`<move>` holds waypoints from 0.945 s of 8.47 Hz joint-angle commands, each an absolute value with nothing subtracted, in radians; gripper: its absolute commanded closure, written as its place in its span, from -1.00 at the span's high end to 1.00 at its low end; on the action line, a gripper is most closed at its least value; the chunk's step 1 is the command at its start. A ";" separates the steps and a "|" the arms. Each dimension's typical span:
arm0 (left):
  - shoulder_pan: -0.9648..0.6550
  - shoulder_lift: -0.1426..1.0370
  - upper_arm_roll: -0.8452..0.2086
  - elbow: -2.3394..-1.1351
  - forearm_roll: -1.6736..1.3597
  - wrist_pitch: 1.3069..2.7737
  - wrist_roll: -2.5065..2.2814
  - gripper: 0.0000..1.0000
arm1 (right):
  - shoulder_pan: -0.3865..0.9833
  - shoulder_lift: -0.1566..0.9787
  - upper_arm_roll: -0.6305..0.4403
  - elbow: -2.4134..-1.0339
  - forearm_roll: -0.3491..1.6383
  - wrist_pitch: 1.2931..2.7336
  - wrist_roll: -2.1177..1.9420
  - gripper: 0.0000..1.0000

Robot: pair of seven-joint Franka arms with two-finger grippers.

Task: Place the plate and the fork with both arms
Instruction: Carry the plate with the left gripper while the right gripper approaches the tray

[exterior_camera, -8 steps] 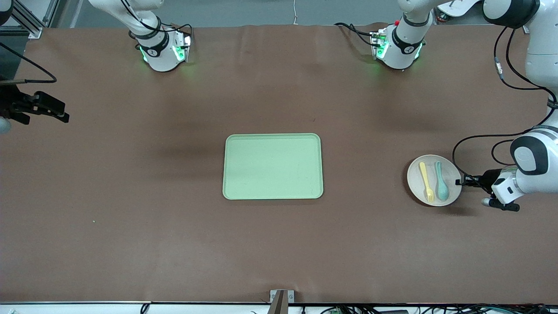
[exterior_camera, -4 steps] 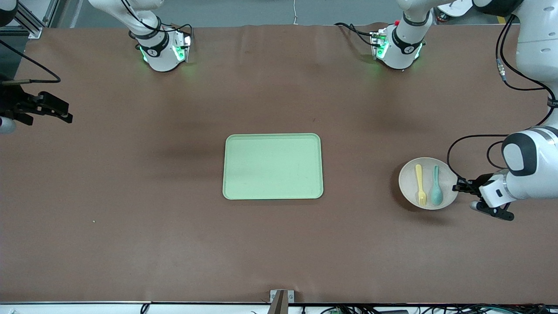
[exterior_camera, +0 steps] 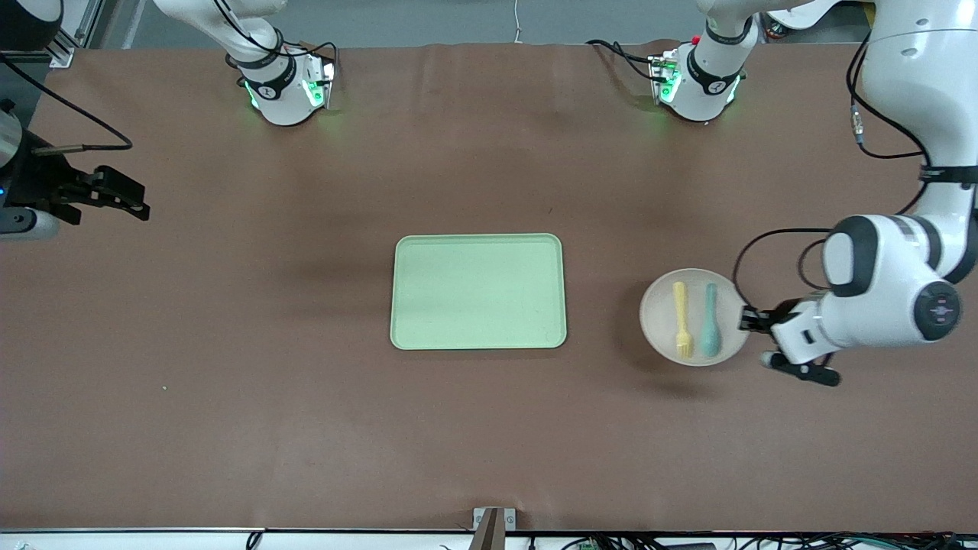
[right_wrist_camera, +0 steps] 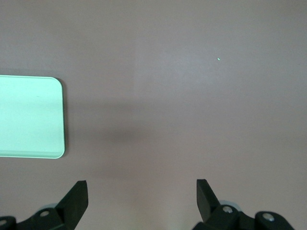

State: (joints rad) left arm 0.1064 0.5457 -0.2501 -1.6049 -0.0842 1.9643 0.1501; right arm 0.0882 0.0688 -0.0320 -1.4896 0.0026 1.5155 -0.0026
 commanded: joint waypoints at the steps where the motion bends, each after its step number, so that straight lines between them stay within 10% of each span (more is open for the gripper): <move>1: 0.112 0.572 -0.369 -1.576 -0.110 1.954 -0.025 -1.00 | 0.150 0.096 -0.034 -1.499 0.003 1.549 0.072 1.00; 8: -0.118 0.693 -0.399 -1.616 -0.250 2.250 -0.297 -1.00 | 0.325 0.165 -0.032 -1.637 0.107 1.781 0.202 1.00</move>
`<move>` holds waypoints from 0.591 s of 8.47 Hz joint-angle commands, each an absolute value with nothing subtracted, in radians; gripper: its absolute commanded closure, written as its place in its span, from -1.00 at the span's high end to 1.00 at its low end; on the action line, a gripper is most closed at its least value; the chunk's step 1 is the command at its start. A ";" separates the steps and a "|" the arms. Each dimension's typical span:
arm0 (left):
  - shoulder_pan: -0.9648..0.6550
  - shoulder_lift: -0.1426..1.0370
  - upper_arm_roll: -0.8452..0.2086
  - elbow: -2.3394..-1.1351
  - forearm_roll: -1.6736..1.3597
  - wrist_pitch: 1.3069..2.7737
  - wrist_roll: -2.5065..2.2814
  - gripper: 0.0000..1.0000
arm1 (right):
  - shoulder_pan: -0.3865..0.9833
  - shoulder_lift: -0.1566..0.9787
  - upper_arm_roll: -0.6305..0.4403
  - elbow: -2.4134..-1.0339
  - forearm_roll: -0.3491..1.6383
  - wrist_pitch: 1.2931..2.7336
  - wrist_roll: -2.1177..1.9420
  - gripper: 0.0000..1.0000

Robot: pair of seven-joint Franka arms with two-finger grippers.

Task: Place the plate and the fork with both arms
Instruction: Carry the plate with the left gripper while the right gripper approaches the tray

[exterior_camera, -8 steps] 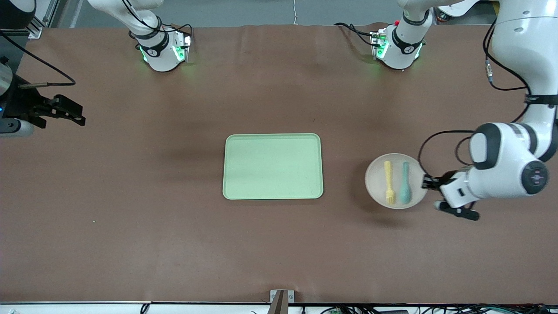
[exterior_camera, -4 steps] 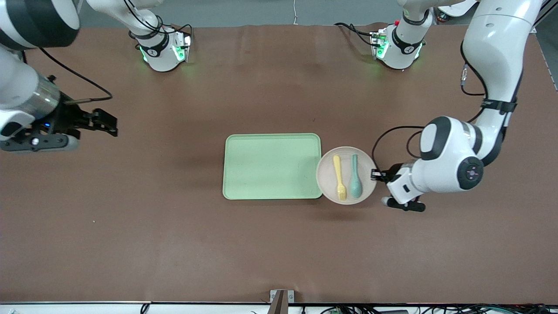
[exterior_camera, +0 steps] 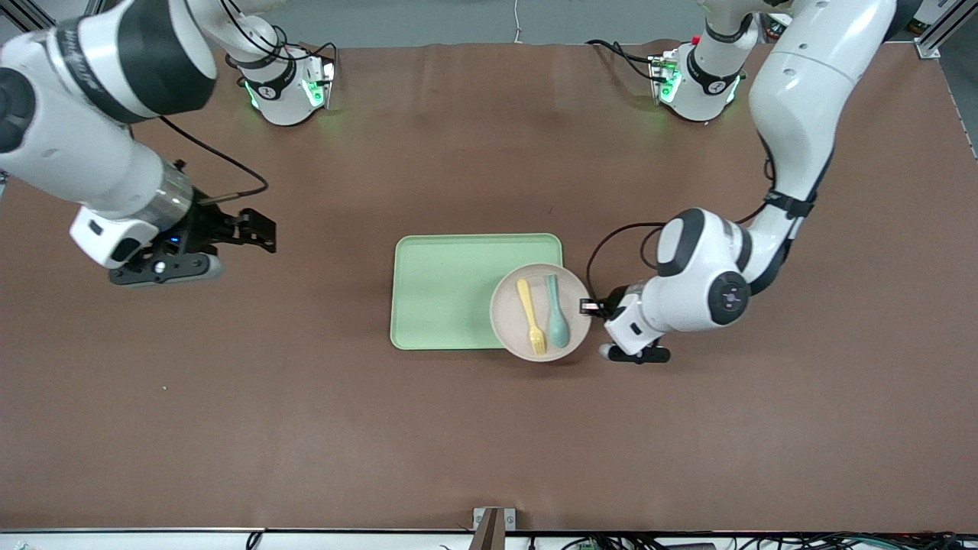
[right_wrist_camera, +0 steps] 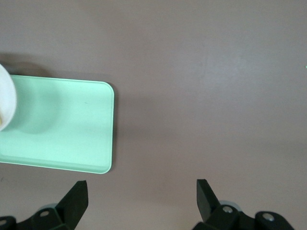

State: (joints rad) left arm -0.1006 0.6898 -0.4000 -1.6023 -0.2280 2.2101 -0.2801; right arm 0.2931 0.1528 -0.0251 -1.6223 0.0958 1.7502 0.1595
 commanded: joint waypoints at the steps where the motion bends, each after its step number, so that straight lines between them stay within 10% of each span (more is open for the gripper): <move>1: -0.123 0.693 -0.400 -1.668 -0.250 2.313 -0.299 -1.00 | 0.351 0.187 -0.032 -1.638 0.107 1.811 0.224 1.00; 5: -0.169 0.686 -0.402 -1.781 -0.258 2.475 -0.314 -1.00 | 0.478 0.276 -0.034 -1.689 0.106 1.998 0.282 1.00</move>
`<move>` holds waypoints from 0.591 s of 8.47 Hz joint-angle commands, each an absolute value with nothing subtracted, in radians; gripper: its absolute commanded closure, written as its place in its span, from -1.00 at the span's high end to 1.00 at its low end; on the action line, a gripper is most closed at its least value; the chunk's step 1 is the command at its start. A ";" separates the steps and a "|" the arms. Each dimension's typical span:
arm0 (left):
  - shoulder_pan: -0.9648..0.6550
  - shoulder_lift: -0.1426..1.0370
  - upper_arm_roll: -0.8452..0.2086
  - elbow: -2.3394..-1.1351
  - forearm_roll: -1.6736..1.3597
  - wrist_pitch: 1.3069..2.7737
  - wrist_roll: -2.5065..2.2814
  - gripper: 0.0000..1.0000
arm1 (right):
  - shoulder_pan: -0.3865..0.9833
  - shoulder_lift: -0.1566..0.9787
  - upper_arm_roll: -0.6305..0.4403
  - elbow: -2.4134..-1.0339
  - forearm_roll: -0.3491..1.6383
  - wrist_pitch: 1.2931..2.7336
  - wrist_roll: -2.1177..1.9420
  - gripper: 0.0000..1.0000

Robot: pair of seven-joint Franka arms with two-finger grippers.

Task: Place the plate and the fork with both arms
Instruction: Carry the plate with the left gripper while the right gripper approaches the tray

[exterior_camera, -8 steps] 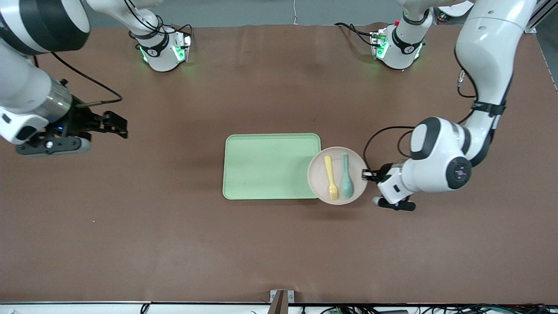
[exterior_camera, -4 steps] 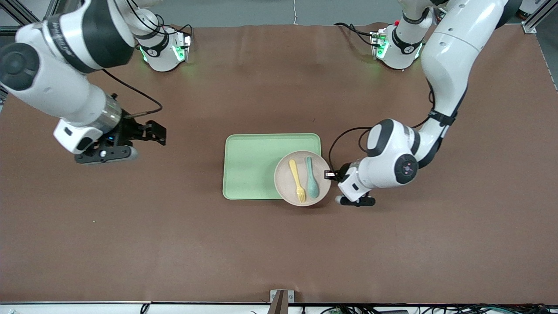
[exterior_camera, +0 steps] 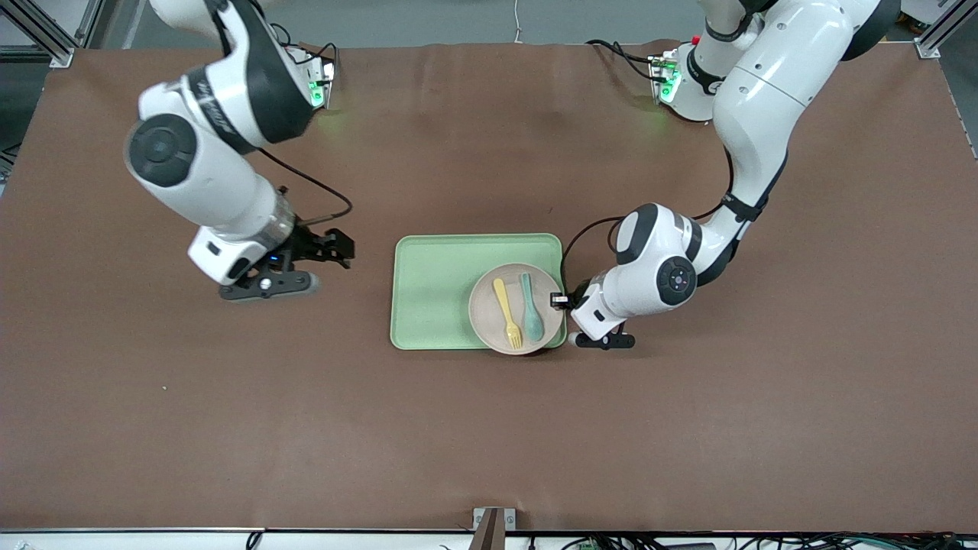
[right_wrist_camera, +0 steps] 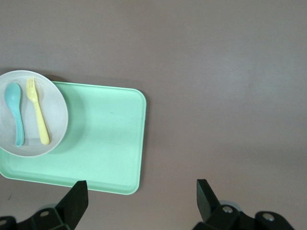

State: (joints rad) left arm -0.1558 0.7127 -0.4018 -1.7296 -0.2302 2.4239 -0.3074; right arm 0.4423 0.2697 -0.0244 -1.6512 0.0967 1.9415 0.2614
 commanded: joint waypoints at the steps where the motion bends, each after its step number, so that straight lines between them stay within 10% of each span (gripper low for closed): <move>1: -0.176 0.683 -0.403 -1.816 -0.258 2.523 -0.314 -1.00 | 0.509 0.285 -0.034 -1.730 0.106 2.087 0.326 1.00; 5: -0.183 0.683 -0.420 -1.856 -0.258 2.553 -0.314 -0.82 | 0.609 0.356 -0.034 -1.740 0.106 2.209 0.379 1.00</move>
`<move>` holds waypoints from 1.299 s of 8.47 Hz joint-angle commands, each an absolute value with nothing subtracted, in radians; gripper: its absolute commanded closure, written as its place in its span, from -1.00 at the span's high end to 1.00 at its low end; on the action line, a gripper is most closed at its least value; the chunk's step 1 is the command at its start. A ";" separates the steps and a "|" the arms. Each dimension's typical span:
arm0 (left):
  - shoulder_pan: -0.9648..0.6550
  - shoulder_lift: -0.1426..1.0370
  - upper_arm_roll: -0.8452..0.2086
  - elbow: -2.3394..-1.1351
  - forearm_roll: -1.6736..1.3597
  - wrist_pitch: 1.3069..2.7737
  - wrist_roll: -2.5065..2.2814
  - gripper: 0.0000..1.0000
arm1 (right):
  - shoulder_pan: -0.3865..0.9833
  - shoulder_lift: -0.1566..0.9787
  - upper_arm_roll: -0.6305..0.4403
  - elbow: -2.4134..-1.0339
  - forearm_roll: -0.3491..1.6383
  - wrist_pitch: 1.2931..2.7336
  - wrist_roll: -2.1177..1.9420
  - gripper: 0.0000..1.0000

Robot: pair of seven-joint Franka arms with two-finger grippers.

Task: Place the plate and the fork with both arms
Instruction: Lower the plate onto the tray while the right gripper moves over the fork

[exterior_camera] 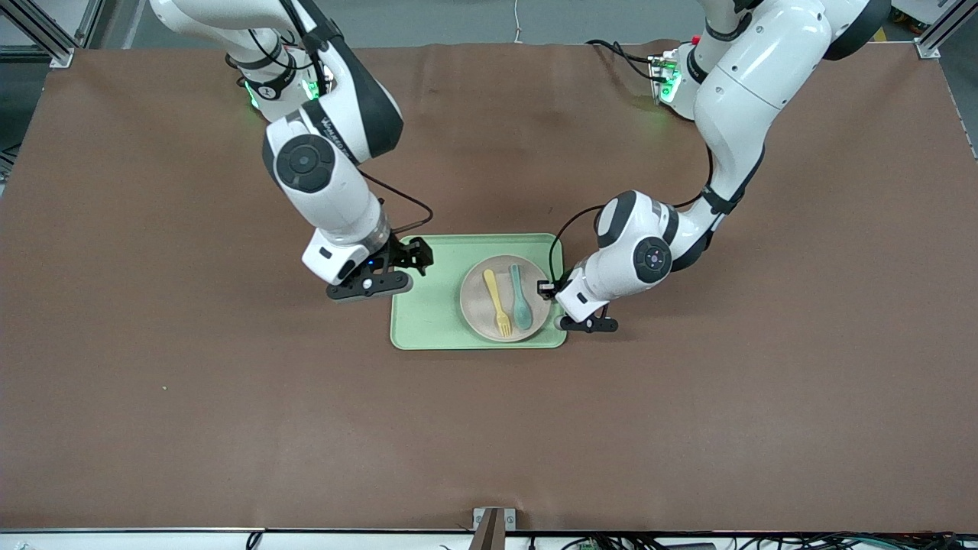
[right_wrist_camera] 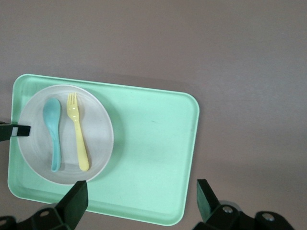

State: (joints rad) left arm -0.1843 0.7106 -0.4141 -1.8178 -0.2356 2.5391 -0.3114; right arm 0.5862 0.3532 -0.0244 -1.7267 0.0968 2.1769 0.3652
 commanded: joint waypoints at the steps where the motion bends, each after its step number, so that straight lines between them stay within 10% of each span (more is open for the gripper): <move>1: -0.183 0.683 -0.420 -1.861 -0.258 2.551 -0.314 -0.33 | 0.629 0.377 -0.034 -1.740 0.103 2.238 0.379 0.99; 5: -0.109 0.519 -0.419 -1.853 -0.258 2.423 -0.339 0.75 | 0.742 0.520 -0.038 -1.727 0.051 2.425 0.400 0.99; 11: 0.121 0.217 -0.403 -1.845 -0.220 2.334 -0.334 0.98 | 0.810 0.704 -0.041 -1.593 -0.017 2.476 0.434 0.79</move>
State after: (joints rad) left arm 0.0821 0.2926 -0.4076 -1.8147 -0.2324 2.3855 -0.3372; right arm 0.7994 0.6709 -0.0284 -1.6363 0.0013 2.4811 0.4046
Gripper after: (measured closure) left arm 0.009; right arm 0.101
